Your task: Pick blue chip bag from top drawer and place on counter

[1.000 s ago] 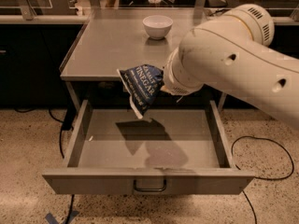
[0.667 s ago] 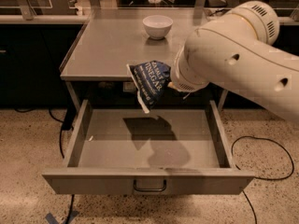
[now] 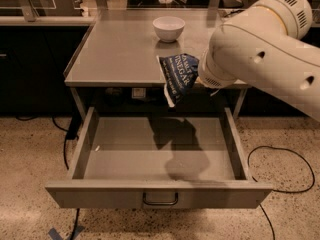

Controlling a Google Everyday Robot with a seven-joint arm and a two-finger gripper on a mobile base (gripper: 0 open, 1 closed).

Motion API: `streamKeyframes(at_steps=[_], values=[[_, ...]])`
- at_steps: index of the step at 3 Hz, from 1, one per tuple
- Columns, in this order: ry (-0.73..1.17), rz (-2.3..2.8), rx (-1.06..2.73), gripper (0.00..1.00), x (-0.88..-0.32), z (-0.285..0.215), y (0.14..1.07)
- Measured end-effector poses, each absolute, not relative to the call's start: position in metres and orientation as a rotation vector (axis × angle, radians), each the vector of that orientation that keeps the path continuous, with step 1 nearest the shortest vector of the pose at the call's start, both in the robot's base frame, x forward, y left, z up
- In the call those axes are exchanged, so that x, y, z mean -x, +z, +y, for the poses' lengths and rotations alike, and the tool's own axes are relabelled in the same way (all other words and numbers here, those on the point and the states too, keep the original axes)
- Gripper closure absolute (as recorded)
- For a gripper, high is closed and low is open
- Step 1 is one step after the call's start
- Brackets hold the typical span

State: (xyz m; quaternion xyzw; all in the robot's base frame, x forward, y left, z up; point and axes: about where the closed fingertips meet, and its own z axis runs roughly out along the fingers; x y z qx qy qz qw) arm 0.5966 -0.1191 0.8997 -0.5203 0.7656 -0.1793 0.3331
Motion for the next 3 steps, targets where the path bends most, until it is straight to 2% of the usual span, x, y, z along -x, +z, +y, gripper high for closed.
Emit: streamKeyframes(at_steps=[1,3], values=[[-0.512,2.036,1.284,1.00,-0.610,-0.140,0.910],[-0.555,2.051,1.277,1.00,-0.646,-0.139,0.923]])
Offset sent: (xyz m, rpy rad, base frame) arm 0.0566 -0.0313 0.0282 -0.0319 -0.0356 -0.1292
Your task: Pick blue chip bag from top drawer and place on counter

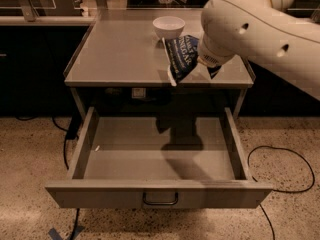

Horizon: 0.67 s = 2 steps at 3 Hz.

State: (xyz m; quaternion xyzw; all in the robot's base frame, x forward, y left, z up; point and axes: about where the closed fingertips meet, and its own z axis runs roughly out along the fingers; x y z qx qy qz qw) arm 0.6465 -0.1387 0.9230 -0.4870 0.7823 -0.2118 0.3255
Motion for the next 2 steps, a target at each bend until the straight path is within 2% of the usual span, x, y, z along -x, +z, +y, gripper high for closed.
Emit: streamKeyframes(at_steps=[2], values=[[-0.526,2.052,1.351,1.00,-0.688,-0.107,0.918]])
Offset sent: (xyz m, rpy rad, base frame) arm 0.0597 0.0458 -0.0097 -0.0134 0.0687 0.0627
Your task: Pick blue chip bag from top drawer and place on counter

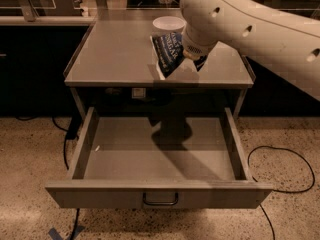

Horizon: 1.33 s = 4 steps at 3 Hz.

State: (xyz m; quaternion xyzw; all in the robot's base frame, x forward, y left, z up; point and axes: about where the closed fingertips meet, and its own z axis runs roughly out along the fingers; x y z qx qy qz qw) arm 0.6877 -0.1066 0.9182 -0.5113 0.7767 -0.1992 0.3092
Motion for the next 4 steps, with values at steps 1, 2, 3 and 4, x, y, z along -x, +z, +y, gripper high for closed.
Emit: streamKeyframes(at_steps=[1,2,3,4], values=[[-0.508,2.063,1.374,1.00,-0.700,-0.097,0.910],[-0.474,2.090,1.406,1.00,-0.711,-0.089,0.890],[-0.433,2.123,1.438,1.00,-0.719,-0.084,0.866],[-0.400,2.148,1.461,1.00,-0.722,-0.081,0.846]])
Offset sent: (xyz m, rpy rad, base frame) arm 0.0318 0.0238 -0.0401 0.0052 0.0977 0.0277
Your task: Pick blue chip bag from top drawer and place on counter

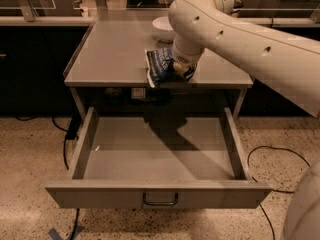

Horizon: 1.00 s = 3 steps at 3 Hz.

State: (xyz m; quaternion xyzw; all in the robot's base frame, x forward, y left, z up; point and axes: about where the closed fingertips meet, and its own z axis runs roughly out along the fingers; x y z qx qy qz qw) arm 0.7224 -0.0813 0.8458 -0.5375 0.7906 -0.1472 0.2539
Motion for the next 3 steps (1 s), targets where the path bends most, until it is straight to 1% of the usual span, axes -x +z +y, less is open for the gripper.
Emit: streamKeyframes(at_steps=[3], values=[[-0.351,2.186,1.484,1.00,-0.7219,-0.0811,0.8224]])
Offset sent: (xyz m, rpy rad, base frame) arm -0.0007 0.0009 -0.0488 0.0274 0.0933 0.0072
